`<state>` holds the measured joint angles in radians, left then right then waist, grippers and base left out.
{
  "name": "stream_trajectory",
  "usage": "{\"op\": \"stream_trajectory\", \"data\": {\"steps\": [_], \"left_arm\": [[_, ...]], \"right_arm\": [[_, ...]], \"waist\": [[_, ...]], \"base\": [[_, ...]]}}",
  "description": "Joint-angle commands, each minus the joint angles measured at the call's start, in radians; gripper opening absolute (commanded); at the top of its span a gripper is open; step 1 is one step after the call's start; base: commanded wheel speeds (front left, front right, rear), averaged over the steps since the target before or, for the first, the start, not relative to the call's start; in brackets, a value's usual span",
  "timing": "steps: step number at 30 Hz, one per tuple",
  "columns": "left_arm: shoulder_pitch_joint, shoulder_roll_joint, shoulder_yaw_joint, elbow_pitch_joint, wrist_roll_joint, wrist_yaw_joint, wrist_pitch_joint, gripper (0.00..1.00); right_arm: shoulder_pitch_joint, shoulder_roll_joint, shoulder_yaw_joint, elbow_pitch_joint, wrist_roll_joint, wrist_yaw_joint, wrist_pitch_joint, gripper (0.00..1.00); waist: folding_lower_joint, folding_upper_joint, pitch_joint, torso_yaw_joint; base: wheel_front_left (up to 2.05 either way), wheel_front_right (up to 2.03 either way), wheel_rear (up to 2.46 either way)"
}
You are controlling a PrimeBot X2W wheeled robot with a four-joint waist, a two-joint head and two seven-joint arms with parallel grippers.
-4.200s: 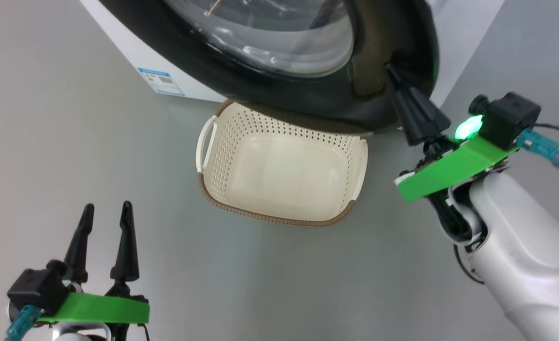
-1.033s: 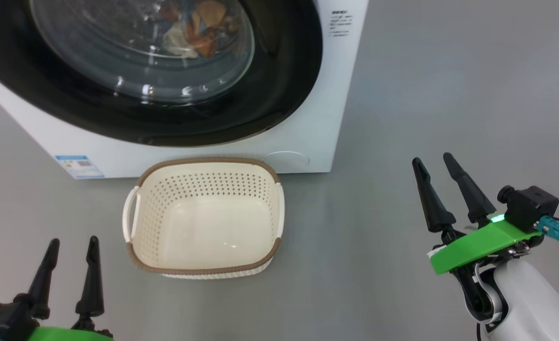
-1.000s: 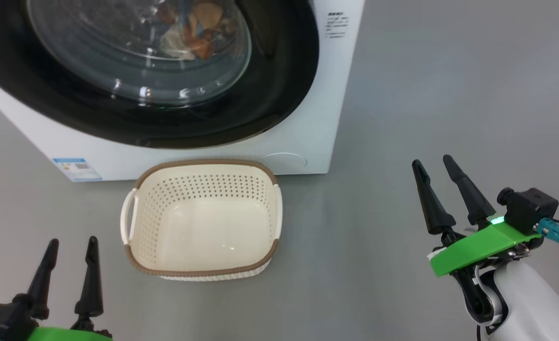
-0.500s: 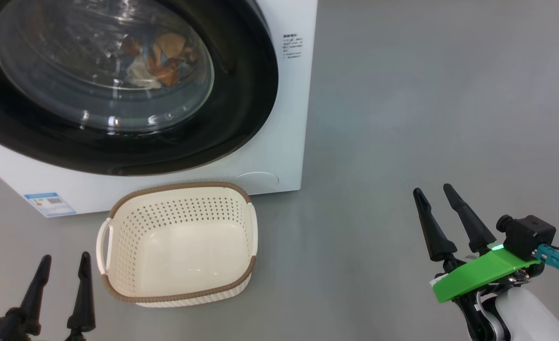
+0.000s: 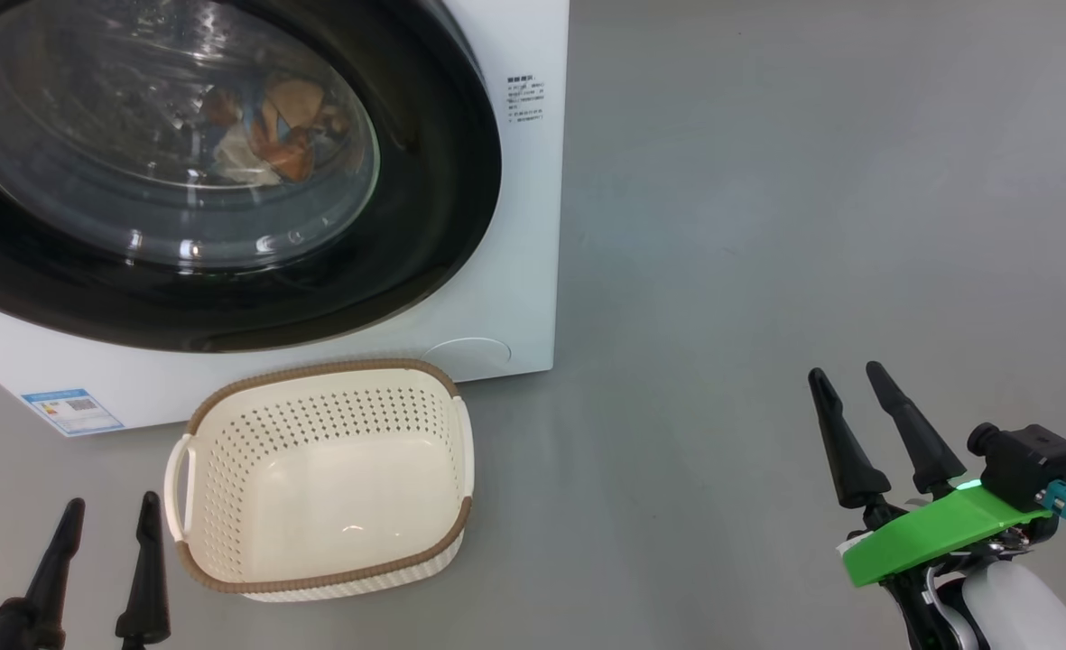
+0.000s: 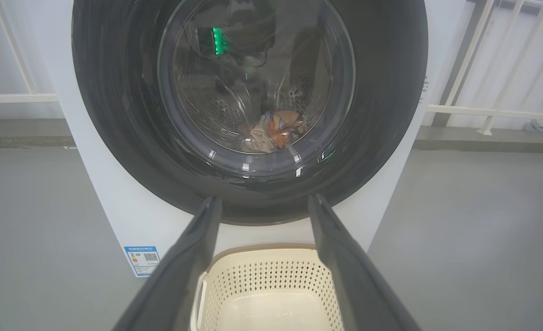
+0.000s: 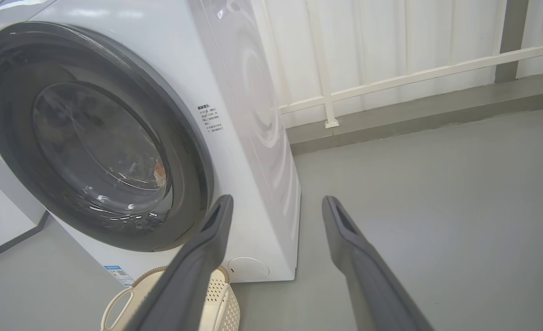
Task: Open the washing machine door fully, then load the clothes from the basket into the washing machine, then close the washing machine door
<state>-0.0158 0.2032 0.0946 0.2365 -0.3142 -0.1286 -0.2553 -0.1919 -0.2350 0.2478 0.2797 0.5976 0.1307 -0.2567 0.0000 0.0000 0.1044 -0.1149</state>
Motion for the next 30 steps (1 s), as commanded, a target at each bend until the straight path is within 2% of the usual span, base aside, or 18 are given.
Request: {"op": "stream_trajectory", "data": {"steps": [1,25,26,30], "left_arm": [[-0.013,0.028,0.037,-0.018,-0.001,-0.002,-0.006,1.0],[-0.017,0.019,0.066,-0.029,0.009,-0.002,-0.006,1.0],[0.0,-0.003,0.029,0.002,0.0,0.0,0.0,0.0],[-0.001,-0.03,0.024,0.032,-0.011,0.0,0.004,0.0]], "right_arm": [[0.01,-0.016,0.005,-0.027,-0.012,0.0,-0.005,1.0],[0.019,-0.006,-0.014,-0.034,-0.019,0.0,-0.005,1.0],[0.02,0.005,-0.026,-0.005,-0.009,0.0,0.0,0.0],[0.035,0.027,-0.02,0.027,0.001,0.0,0.003,0.0]], "waist": [[0.0,0.0,0.0,0.0],[0.0,0.0,0.008,-0.005],[0.0,0.0,0.008,-0.006],[0.0001,0.0,0.008,-0.006]], "base": [[0.0,0.0,0.0],[0.0,0.0,0.0],[0.0,0.0,0.0],[0.0,0.0,0.0]]}}
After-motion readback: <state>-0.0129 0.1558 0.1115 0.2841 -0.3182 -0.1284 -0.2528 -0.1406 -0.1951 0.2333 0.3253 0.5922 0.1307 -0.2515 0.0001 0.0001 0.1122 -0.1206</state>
